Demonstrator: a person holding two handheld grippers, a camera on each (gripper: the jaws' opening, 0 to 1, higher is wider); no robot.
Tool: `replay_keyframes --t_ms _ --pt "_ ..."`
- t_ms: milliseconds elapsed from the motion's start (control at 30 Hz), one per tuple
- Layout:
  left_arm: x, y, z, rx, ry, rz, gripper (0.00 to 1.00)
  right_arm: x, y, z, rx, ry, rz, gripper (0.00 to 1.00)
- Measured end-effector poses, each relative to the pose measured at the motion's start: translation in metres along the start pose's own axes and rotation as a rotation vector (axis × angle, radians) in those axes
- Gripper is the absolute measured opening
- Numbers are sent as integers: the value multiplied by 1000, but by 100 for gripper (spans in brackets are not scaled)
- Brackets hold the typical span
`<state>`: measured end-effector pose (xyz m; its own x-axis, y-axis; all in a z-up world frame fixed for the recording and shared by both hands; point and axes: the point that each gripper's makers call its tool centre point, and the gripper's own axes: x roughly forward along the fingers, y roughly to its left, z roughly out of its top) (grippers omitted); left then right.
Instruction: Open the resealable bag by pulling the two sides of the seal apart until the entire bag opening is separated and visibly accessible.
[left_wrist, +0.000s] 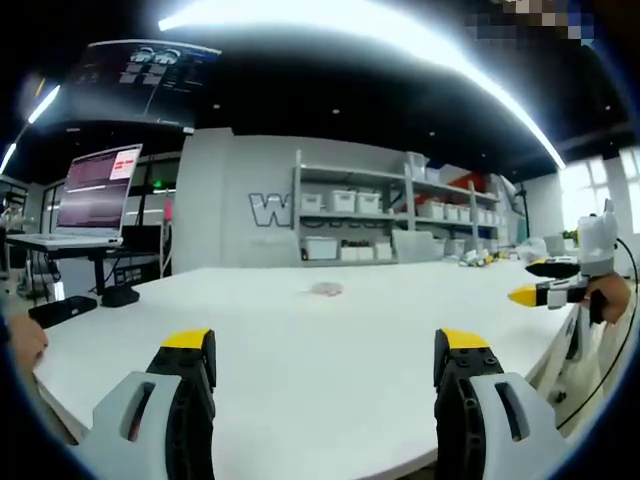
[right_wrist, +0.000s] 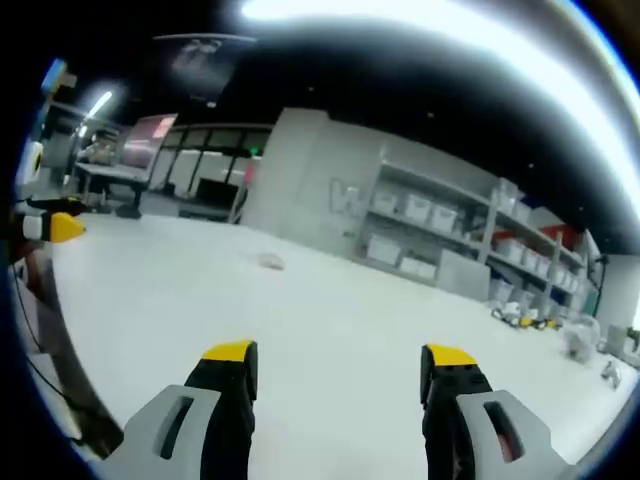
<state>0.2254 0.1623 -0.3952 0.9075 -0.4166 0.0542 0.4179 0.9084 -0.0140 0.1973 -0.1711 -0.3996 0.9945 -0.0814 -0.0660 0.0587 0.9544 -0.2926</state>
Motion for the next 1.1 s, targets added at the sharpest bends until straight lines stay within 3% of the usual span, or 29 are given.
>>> replay_keyframes --t_ms 467,1100 --pt "-1 -2 -2 12 6 -5 89 3 3 -1 -7 5 8 66" --pt "-3 -4 -1 30 8 -8 89 15 3 5 -79 18 21 66"
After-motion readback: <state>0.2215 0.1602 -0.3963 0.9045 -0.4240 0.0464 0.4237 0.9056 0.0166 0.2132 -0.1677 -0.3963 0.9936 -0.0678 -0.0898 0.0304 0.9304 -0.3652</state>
